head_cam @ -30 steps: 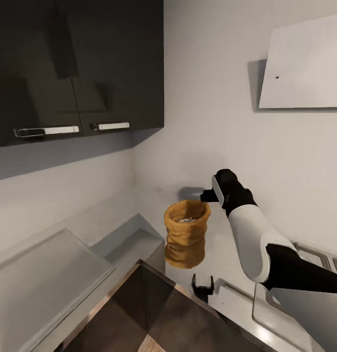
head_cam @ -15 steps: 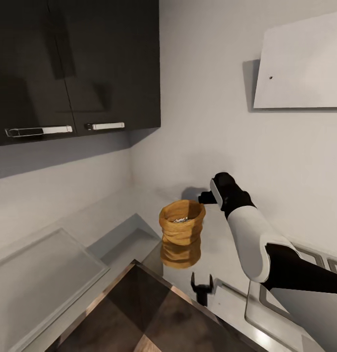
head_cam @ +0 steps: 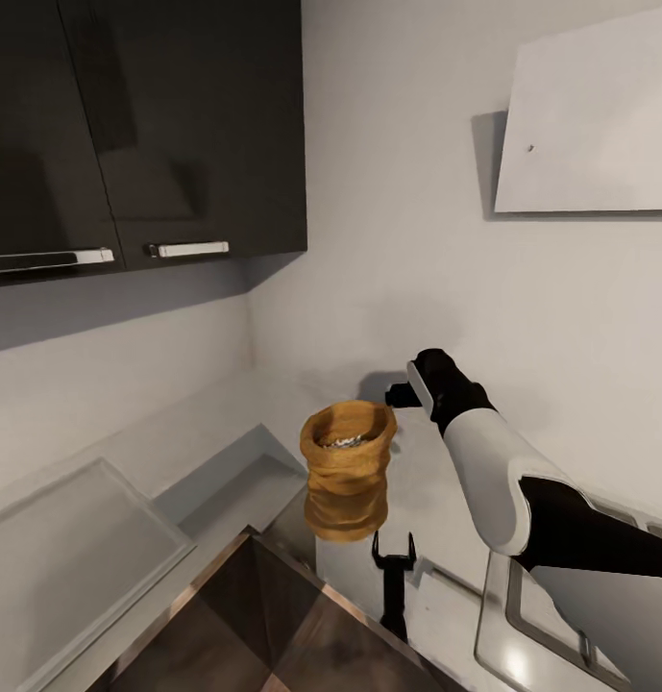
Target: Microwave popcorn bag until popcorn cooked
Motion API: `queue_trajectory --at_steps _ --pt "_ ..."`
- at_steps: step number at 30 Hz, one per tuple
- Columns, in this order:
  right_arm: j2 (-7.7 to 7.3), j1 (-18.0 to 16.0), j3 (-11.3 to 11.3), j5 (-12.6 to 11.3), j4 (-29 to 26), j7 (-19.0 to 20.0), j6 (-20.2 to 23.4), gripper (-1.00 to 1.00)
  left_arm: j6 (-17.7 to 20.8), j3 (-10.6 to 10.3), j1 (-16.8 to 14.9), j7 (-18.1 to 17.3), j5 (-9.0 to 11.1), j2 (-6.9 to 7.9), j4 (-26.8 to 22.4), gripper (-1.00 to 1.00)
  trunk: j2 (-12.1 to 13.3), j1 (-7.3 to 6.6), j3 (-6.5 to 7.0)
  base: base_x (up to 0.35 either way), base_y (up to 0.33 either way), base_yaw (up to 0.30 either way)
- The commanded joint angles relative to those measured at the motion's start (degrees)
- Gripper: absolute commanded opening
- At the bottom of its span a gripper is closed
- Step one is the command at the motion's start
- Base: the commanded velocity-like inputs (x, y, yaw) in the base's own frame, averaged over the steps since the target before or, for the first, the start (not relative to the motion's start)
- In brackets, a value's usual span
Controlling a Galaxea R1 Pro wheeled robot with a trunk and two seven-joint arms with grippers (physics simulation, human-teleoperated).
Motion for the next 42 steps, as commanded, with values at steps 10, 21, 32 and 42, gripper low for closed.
queue_trajectory --at_steps 10,21,32,42 --pt "0.08 0.0 -0.4 0.4 3.4 3.1 0.0 1.0 -0.1 0.2 0.0 0.0 0.4 -0.07 -0.1 1.0 -0.1 0.02 -0.08 0.007 -0.003 0.0" --pt "0.08 0.0 -0.4 0.4 3.7 3.7 0.0 1.0 -0.1 0.2 0.0 -0.1 0.4 0.0 -0.1 1.0 -0.1 0.02 -0.08 0.144 0.0 0.0" --pt "0.08 0.0 -0.4 0.5 9.6 3.7 -4.4 1.0 -0.1 0.2 0.0 -0.1 0.4 0.0 -0.1 1.0 -0.1 0.02 -0.08 0.003 0.0 0.0" --pt "0.08 -0.1 -0.9 0.4 8.7 3.2 -3.6 1.0 -0.1 0.3 0.0 -0.1 0.4 0.06 -0.1 1.0 -0.1 0.02 -0.08 0.0 0.0 0.0"
